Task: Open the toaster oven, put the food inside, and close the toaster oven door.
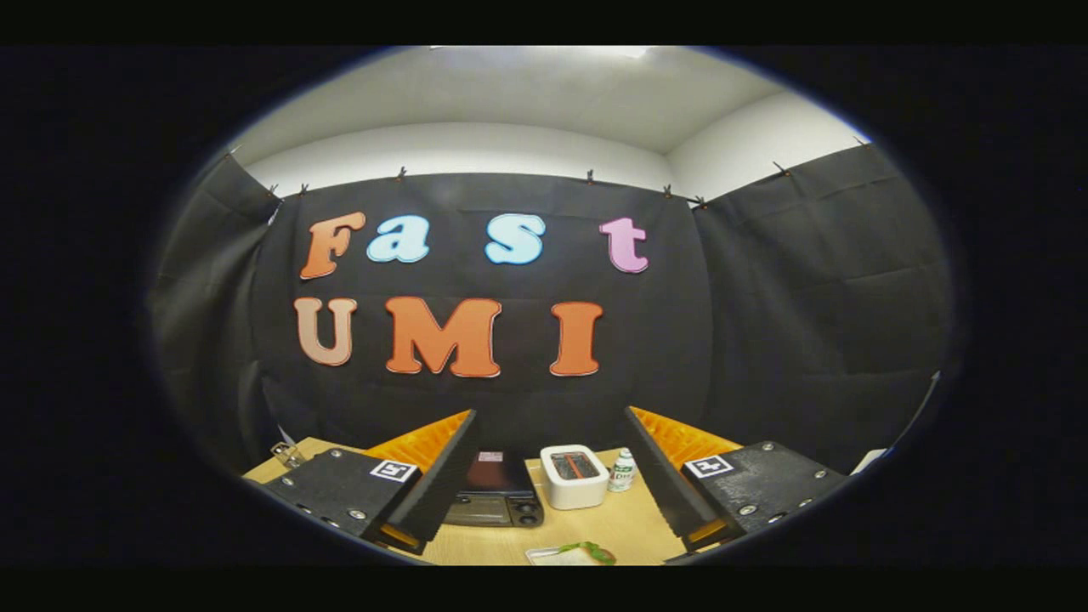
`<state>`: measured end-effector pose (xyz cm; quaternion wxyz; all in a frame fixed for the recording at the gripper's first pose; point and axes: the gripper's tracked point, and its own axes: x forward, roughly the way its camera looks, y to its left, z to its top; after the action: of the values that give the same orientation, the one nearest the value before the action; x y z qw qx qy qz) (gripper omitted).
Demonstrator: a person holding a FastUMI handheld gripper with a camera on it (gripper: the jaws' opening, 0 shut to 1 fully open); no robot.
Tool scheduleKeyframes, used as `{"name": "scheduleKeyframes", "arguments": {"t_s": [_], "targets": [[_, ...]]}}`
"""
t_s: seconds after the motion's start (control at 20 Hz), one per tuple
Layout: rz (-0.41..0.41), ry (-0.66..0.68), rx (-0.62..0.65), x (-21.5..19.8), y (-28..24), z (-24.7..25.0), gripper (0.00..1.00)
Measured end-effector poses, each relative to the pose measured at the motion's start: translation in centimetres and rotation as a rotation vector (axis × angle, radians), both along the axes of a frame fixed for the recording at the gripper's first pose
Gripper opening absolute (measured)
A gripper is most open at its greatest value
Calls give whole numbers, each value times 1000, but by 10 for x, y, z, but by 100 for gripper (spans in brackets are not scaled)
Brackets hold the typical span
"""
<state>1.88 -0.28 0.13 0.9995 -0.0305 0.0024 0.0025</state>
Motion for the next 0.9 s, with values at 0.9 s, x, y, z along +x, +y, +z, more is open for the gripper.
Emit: {"name": "scheduleKeyframes", "arguments": {"t_s": [0.9], "targets": [[185,215,0,60,128,-121,99]]}}
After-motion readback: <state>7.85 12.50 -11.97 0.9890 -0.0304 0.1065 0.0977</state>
